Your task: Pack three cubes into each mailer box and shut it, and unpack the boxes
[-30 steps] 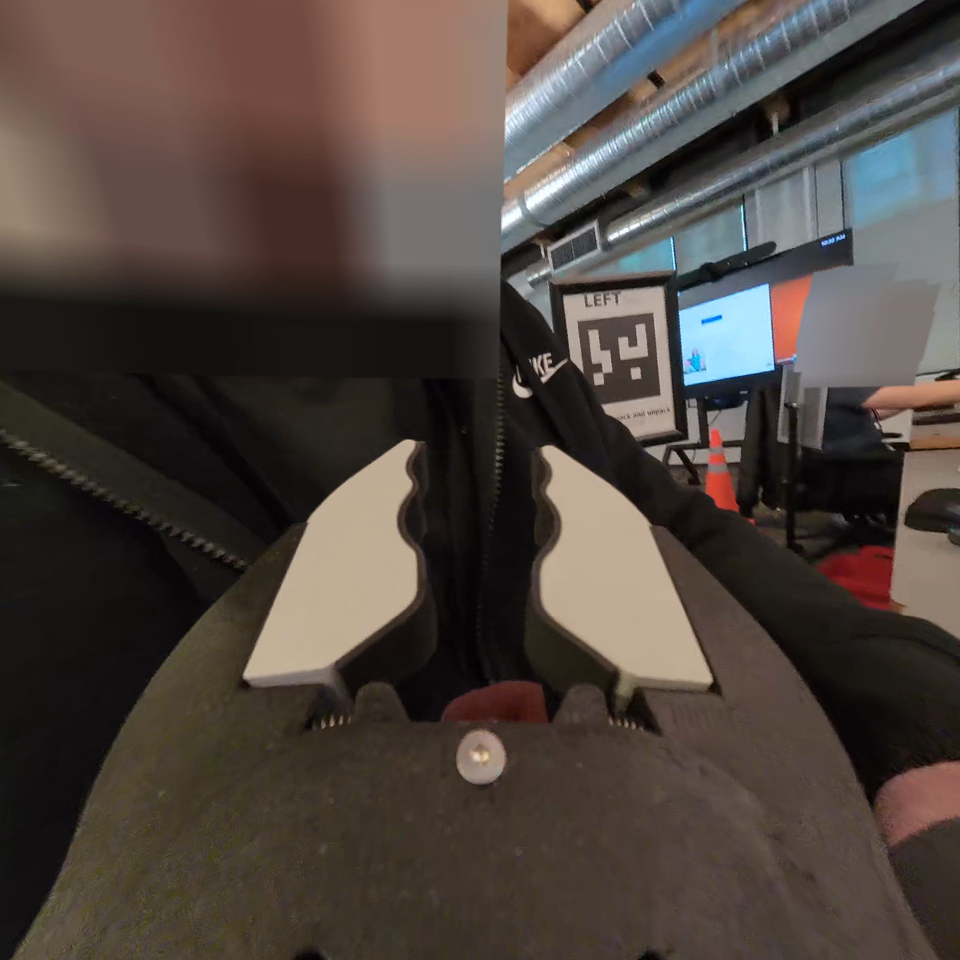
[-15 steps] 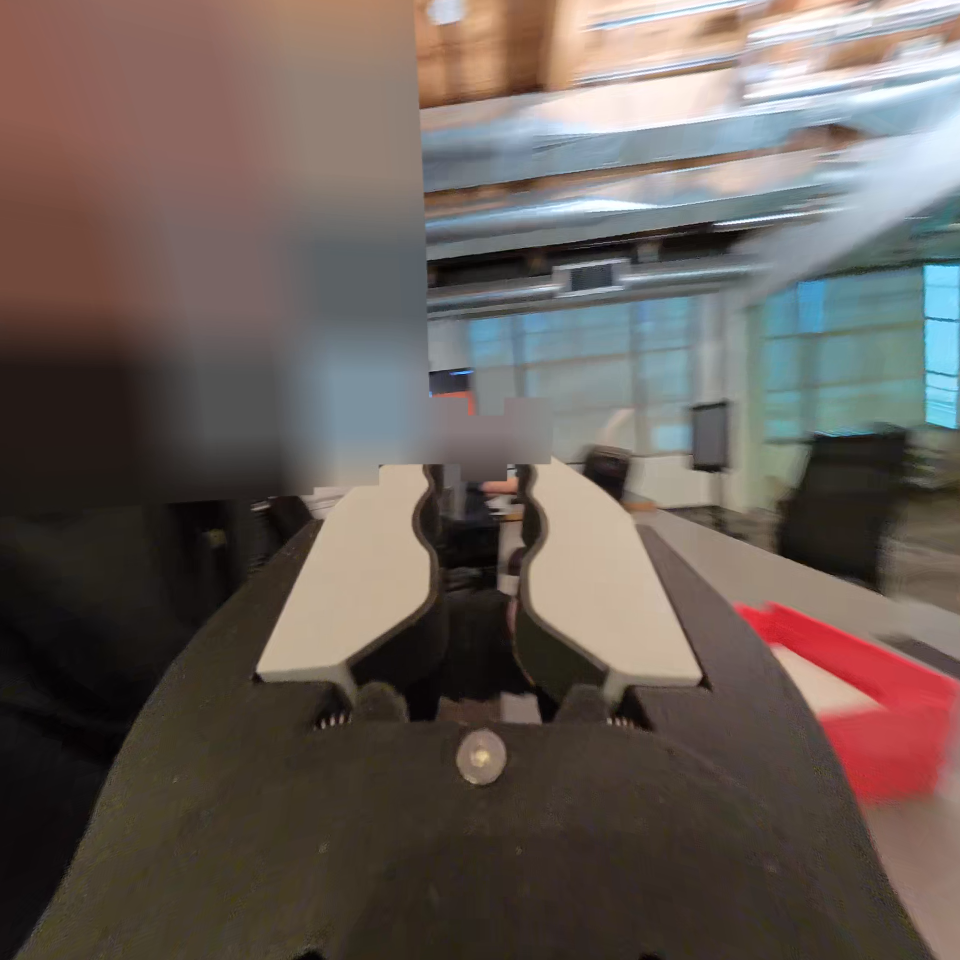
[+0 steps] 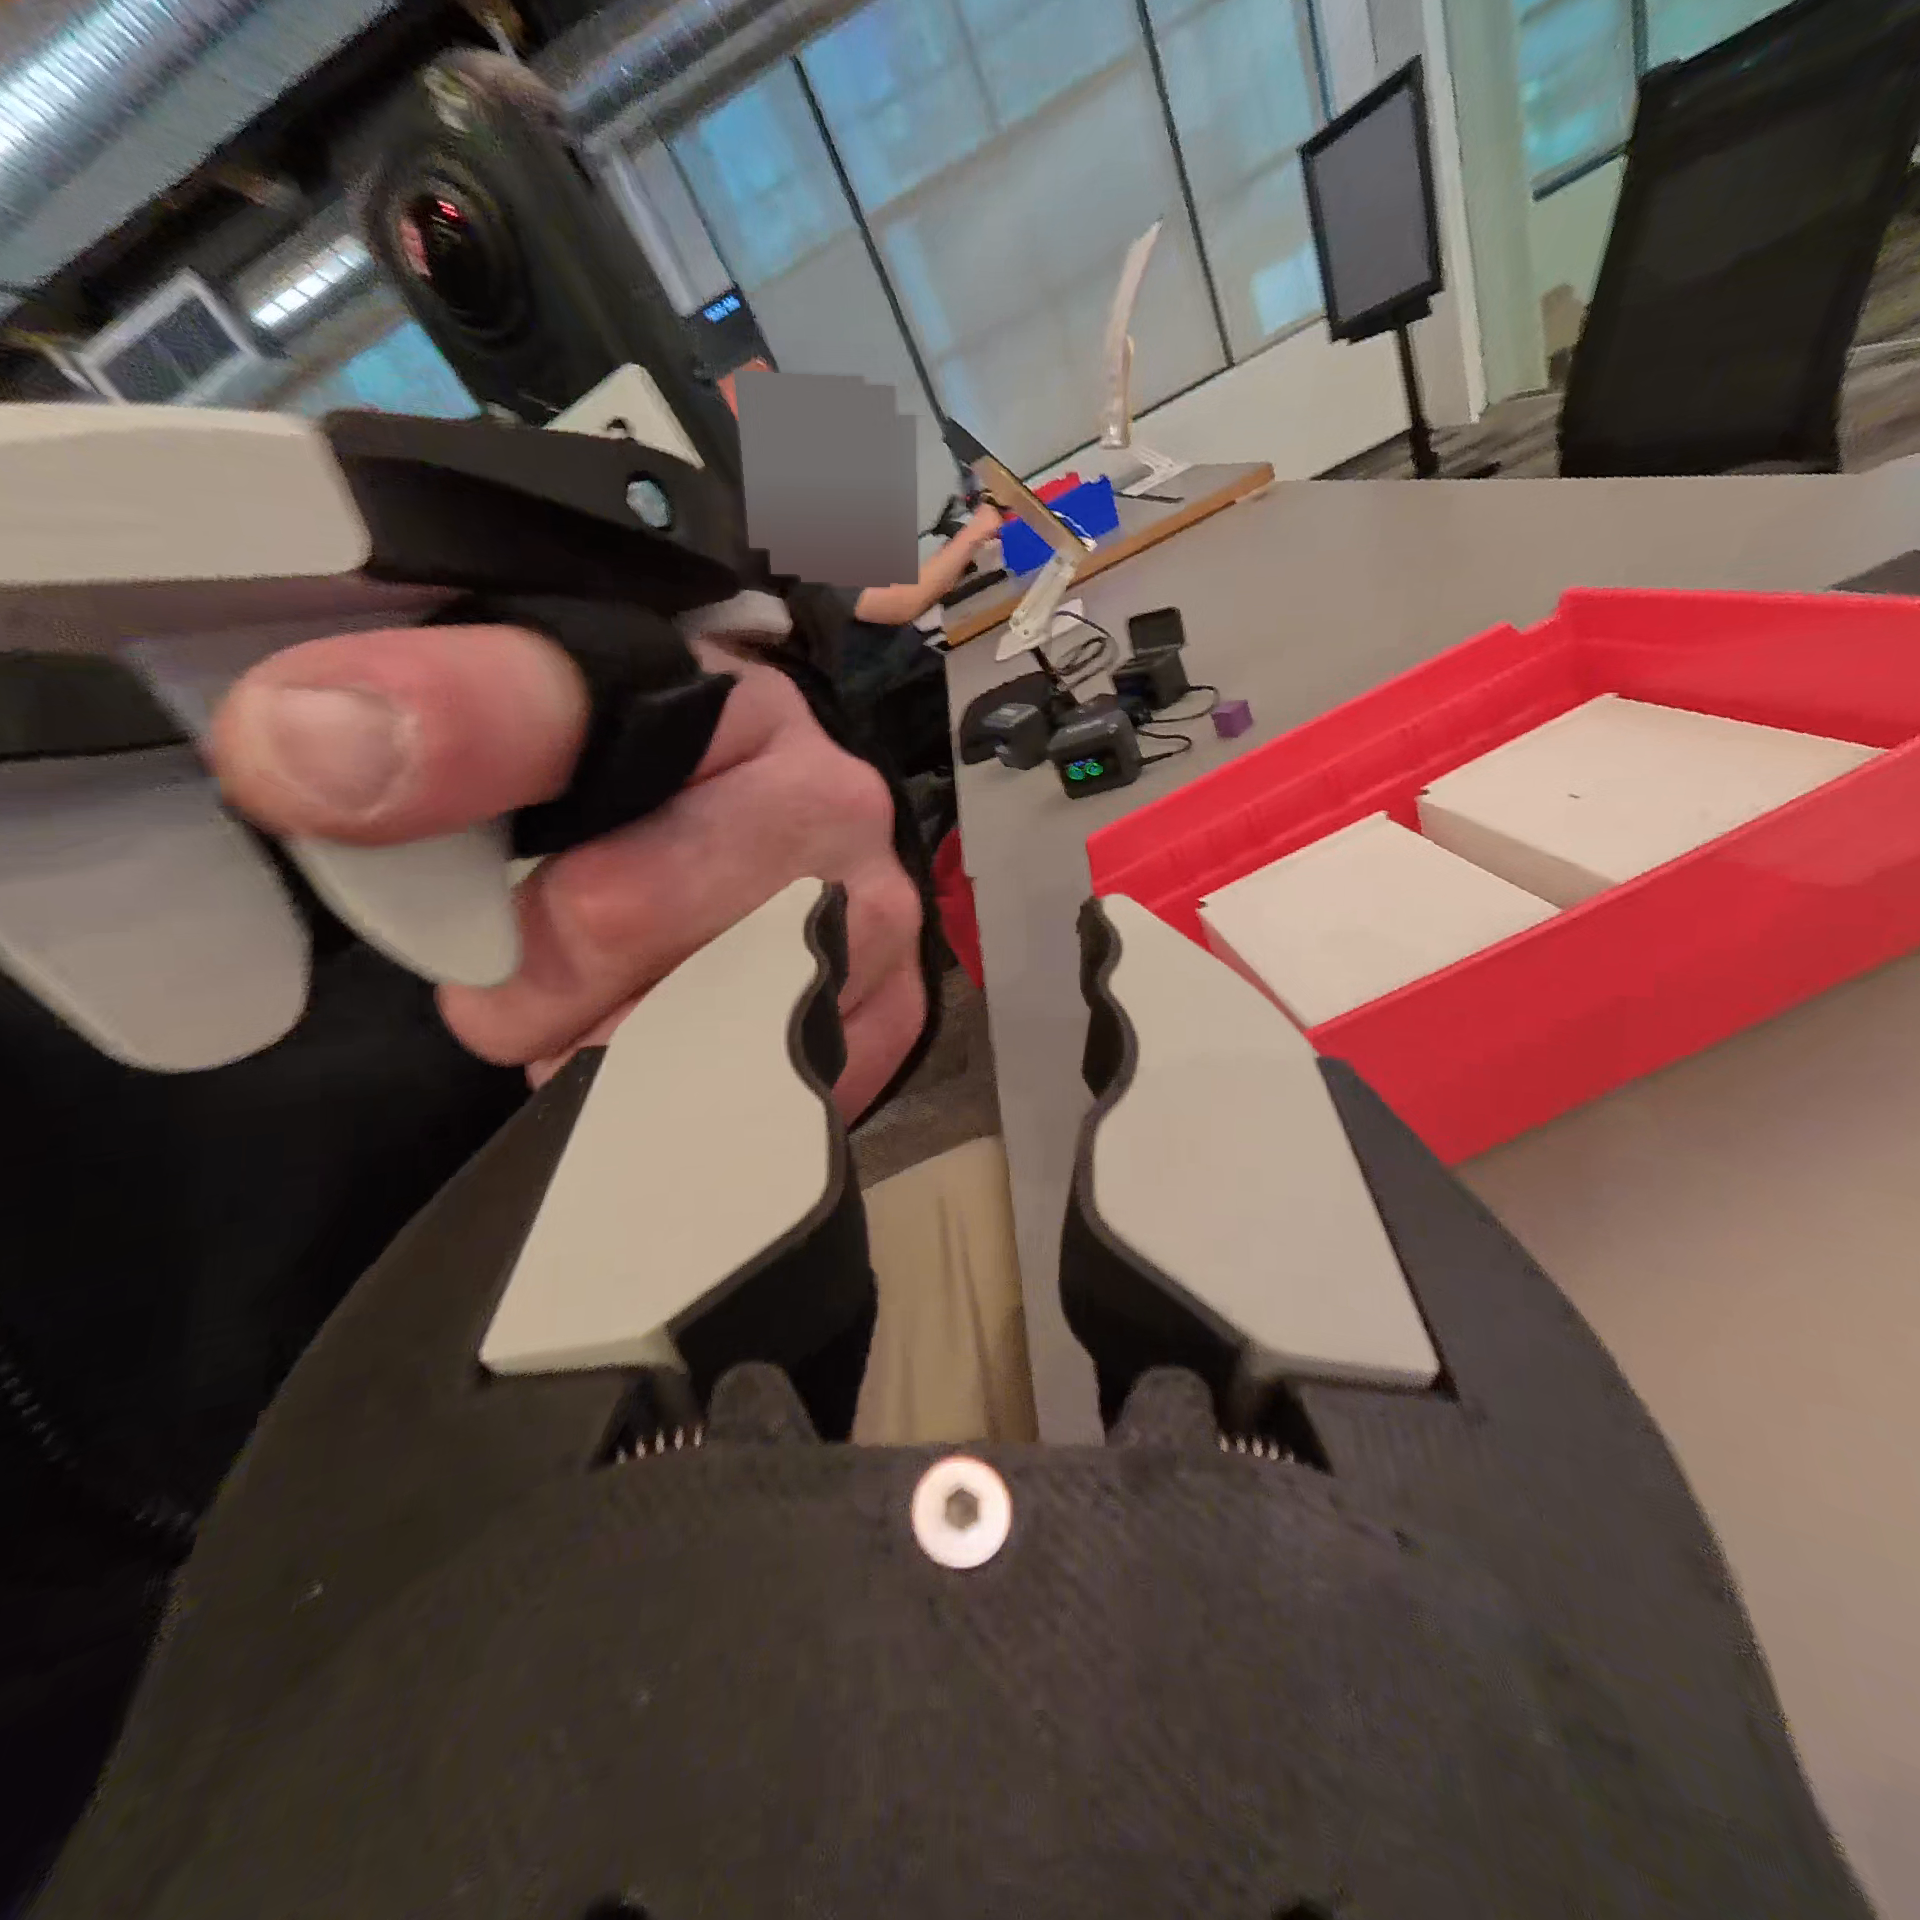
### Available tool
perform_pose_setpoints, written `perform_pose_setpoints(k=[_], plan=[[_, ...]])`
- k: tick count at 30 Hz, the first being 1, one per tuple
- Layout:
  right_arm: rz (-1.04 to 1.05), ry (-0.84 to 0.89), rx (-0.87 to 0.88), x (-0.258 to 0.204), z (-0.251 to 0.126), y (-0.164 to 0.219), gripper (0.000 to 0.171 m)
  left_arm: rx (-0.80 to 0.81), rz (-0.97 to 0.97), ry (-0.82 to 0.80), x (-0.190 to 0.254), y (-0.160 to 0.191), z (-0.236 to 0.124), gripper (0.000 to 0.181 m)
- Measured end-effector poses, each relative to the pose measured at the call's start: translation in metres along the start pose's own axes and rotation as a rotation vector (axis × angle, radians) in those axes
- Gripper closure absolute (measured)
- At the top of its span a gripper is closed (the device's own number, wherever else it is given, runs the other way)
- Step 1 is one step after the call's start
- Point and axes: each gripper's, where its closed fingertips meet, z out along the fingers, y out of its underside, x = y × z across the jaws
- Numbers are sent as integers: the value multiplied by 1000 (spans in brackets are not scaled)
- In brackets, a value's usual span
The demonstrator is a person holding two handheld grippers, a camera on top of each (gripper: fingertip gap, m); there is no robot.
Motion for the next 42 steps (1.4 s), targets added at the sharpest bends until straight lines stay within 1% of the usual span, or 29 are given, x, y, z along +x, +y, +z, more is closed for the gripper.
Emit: perform_pose_setpoints(k=[2, 4, 6, 7, 8, 10, 12, 13, 14, 15, 17, 19, 20, 21, 22, 23, 25, 27, 30, 31, 33, 34, 35, 37, 39, 41, 42], plan=[[8, 18, -26, 3, 6, 3, 135, -11, -4, 29, 6, 4, 6, 132], [1, 35, -82, 9, 14, 10, 138, -23, -4, 73, 17, 7, 14, 131], [-7, -7, -161, 5, 25, 26, 143, -51, 2, 111, 28, 10, 22, 128], [6, -34, -160, 3, 26, 27, 146, -79, 20, 111, 30, 13, 23, 127], [16, -60, -130, 3, 23, 22, 138, -79, 42, 104, 31, 11, 22, 126], [57, -174, -55, -7, 10, 7, 133, -44, 22, 122, 33, 1, 14, 126], [52, -203, -77, -12, 4, 5, 131, -25, -2, 158, 36, -6, 9, 125], [30, -209, -88, -15, 4, 5, 132, -31, -9, 183, 40, -5, 10, 124], [17, -228, -94, -20, 4, 4, 141, -49, -13, 206, 44, -2, 12, 123], [2, -234, -97, -23, 4, 4, 145, -68, -3, 219, 48, 1, 14, 121], [-9, -235, -119, -24, 3, 5, 138, -96, 8, 245, 55, 6, 16, 118], [-5, -266, -113, -27, 0, 4, 136, -117, 21, 251, 57, 7, 15, 116], [8, -296, -100, -30, -3, 1, 129, -119, 38, 236, 54, 5, 13, 117], [12, -317, -93, -34, -6, -1, 118, -113, 46, 228, 52, 2, 10, 117], [-10, -285, -103, -31, -5, 0, 119, -97, 34, 243, 54, -1, 8, 117], [-36, -242, -127, -27, -1, 4, 125, -85, 23, 261, 56, -4, 7, 118], [-18, -250, -111, -30, 1, 3, 132, -106, 54, 250, 57, -2, 8, 117], [-2, -236, -95, -28, 1, 2, 128, -117, 61, 257, 59, -1, 9, 116], [3, -213, -117, -26, 9, 10, 131, -129, 37, 287, 65, 7, 14, 115], [4, -227, -116, -28, 8, 11, 135, -165, 58, 285, 66, 13, 16, 114], [34, -269, -81, -30, 0, 6, 123, -189, 91, 273, 66, 15, 14, 114], [42, -301, -66, -35, -5, 2, 114, -180, 88, 264, 63, 12, 12, 114], [29, -311, -70, -39, -7, 1, 113, -165, 83, 259, 61, 9, 10, 115], [-17, -265, -110, -39, -3, 6, 110, -143, 70, 267, 60, 6, 9, 115], [-9, -255, -116, -40, 0, 7, 109, -161, 83, 268, 62, 9, 10, 114], [-16, -220, -105, -35, -1, 6, 104, -168, 86, 262, 62, 9, 11, 114], [-25, -205, -101, -33, -1, 6, 115, -168, 81, 268, 63, 10, 11, 114]])
